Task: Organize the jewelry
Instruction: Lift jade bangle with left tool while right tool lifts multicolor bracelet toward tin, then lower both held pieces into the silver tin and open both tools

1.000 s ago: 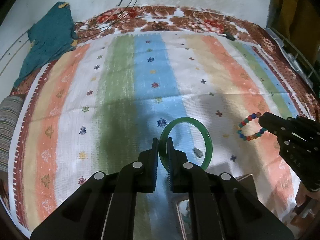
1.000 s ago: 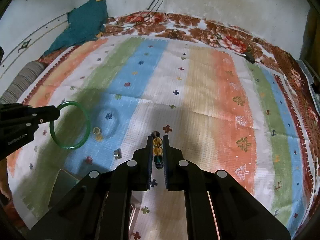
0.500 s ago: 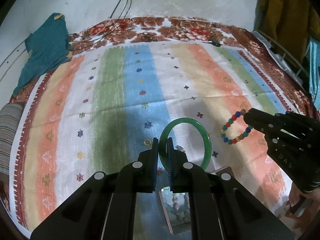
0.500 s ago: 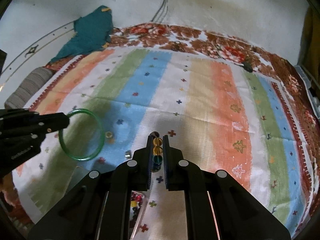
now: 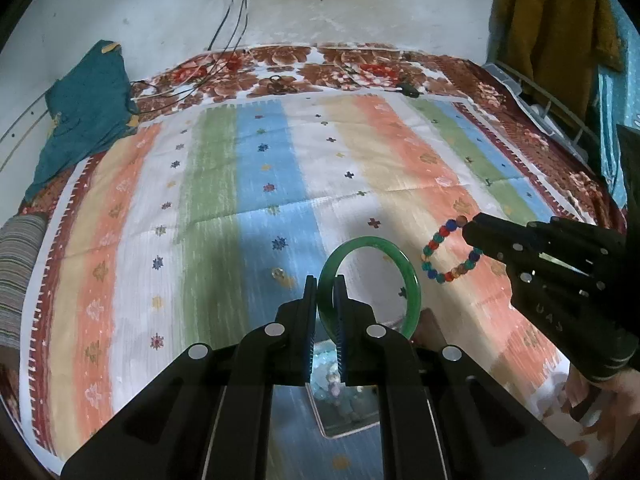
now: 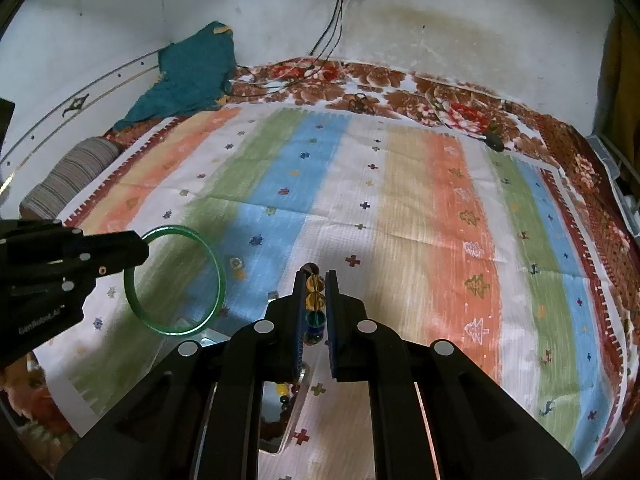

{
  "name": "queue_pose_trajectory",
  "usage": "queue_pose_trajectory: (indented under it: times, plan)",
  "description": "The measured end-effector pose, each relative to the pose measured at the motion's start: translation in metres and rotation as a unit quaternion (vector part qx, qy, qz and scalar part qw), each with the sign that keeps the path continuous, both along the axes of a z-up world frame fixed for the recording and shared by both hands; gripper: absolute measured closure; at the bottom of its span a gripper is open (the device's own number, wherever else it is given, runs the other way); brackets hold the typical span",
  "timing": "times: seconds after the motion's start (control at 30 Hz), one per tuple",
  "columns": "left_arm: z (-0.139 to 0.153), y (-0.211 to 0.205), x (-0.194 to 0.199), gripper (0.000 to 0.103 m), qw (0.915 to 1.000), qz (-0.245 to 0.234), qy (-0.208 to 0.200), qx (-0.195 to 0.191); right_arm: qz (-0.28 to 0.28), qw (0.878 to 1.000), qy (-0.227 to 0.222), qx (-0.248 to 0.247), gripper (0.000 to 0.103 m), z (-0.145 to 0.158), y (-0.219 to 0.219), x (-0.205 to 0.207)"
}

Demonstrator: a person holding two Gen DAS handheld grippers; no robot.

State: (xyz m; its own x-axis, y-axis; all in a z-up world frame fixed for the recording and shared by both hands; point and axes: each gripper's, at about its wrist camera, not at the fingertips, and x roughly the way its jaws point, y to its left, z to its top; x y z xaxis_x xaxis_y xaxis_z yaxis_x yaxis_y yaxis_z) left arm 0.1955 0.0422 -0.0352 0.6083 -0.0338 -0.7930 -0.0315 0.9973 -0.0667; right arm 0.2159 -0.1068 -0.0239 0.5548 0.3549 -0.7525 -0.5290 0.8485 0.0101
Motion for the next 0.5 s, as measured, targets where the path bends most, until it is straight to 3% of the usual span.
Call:
queue_pose_trajectory:
  times: [0.5]
  plan:
    - [0.0, -0.002, -0.029, 0.095, 1.0, 0.008, -0.001, -0.002, 0.018, 1.0, 0.002, 0.005, 0.093, 0.0, -0.005, -0.036]
